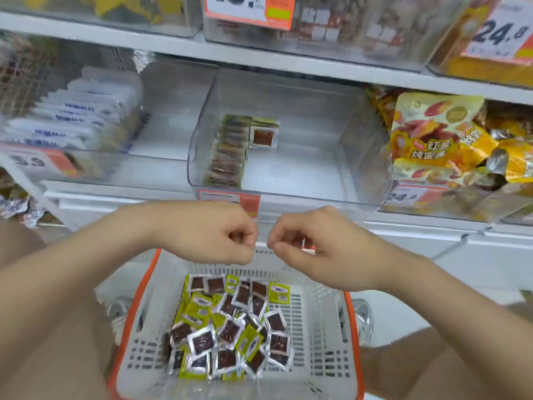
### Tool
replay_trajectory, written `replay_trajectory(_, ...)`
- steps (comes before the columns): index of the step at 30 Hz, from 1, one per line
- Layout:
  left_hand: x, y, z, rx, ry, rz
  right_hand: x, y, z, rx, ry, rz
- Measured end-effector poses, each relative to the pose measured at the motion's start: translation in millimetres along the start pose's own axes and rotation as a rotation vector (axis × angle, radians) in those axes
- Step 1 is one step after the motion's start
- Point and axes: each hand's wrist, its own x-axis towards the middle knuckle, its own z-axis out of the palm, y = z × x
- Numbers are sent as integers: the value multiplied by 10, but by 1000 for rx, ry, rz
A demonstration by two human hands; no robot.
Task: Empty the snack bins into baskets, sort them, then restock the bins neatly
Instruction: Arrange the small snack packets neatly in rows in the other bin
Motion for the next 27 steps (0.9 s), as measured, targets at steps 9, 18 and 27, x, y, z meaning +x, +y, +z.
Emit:
replay_trajectory(9,826,-907,1687,239,-382,-352,-79,993,1886,-262,-547,415)
replay_trajectory(18,1014,-1805,2703,144,-96,-619,129,1570,3084,-136,-446,711)
replay_trajectory(27,1252,-2311,2896,90,151,-564,528,2016,3795,-134,-185,739)
